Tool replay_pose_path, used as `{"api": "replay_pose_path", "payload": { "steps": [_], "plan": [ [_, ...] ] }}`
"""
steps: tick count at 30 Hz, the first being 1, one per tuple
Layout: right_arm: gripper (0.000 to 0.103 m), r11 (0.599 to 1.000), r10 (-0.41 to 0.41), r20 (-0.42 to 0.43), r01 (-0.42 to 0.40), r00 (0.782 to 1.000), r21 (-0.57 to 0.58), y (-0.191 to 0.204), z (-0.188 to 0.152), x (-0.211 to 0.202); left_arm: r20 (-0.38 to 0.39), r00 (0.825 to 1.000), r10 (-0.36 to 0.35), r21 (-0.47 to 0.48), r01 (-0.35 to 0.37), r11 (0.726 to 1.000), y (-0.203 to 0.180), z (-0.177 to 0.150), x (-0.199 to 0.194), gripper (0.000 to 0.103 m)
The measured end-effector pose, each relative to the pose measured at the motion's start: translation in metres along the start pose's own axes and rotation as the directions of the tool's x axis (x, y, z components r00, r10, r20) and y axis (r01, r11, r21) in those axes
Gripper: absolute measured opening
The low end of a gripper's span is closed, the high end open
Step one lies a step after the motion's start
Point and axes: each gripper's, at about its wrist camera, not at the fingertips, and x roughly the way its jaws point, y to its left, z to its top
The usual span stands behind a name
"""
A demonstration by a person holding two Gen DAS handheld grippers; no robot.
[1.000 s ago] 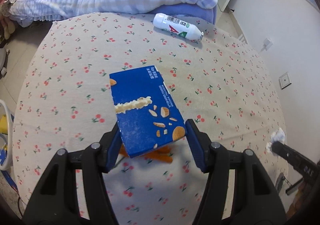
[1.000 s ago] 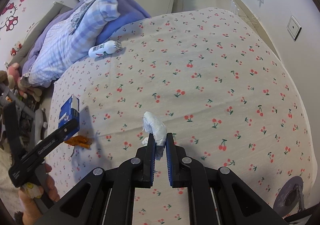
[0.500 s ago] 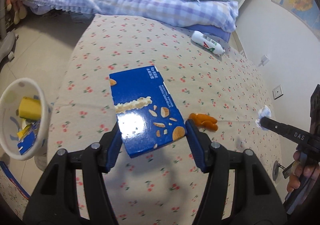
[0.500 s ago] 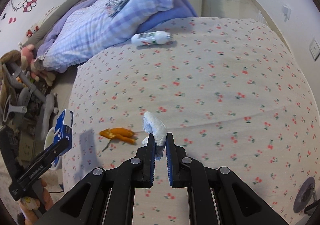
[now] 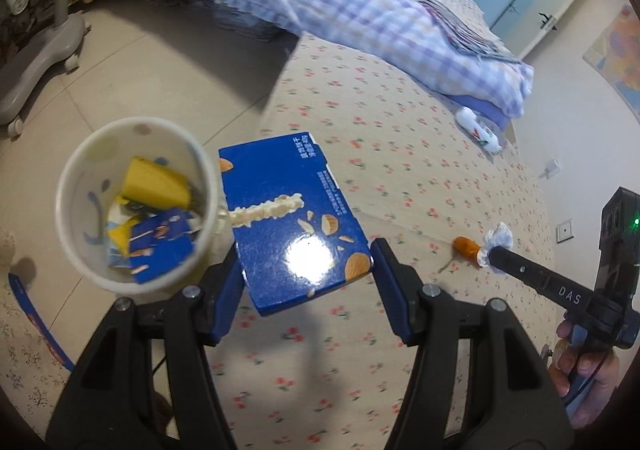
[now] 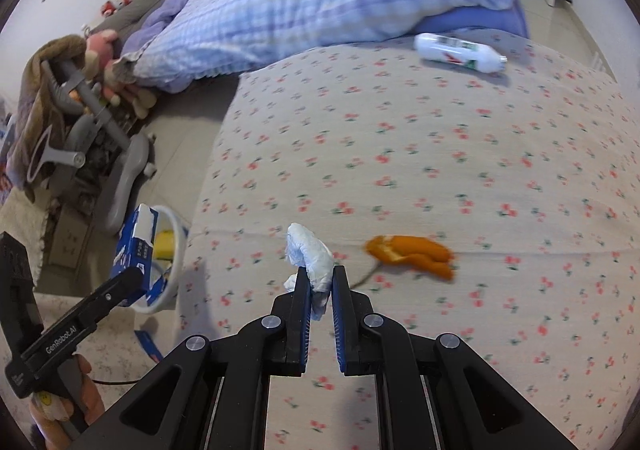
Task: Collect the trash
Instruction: 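Carry cracker box and tissue over the wastebasket and open both tools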
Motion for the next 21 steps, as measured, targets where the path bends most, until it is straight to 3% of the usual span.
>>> {"api": "replay_pose_path", "payload": {
  "steps": [9,12,14,16,21],
  "plan": [
    [0.011,0.995,0.04,-0.048,-0.044,0.998,-0.084,0.059,-0.005,0.029,0.005,0.996,0.089,-0.101,-0.088,0.991,0.086,0.008,-0.011,0.063],
    [0.011,0.993,0.05,-0.052,-0.055,0.997,-0.102,0.073,-0.005,0.035,0.015,0.997,0.077,-0.138,-0.075,0.988,0.104,0.011,-0.01,0.063],
    [0.011,0.992,0.057,-0.055,-0.063,0.997,-0.108,0.081,-0.005,0.04,0.015,0.998,0.06,-0.152,-0.057,0.987,0.11,0.014,-0.008,0.067],
    [0.011,0.991,0.071,-0.057,-0.077,0.996,-0.111,0.088,-0.005,0.044,0.002,0.998,0.067,-0.192,-0.065,0.979,0.117,0.017,-0.006,0.088],
    [0.011,0.986,0.097,-0.065,-0.105,0.993,-0.132,0.112,-0.005,0.054,0.002,0.986,0.168,-0.134,-0.166,0.977,0.12,0.014,-0.013,0.089]
  ]
}}
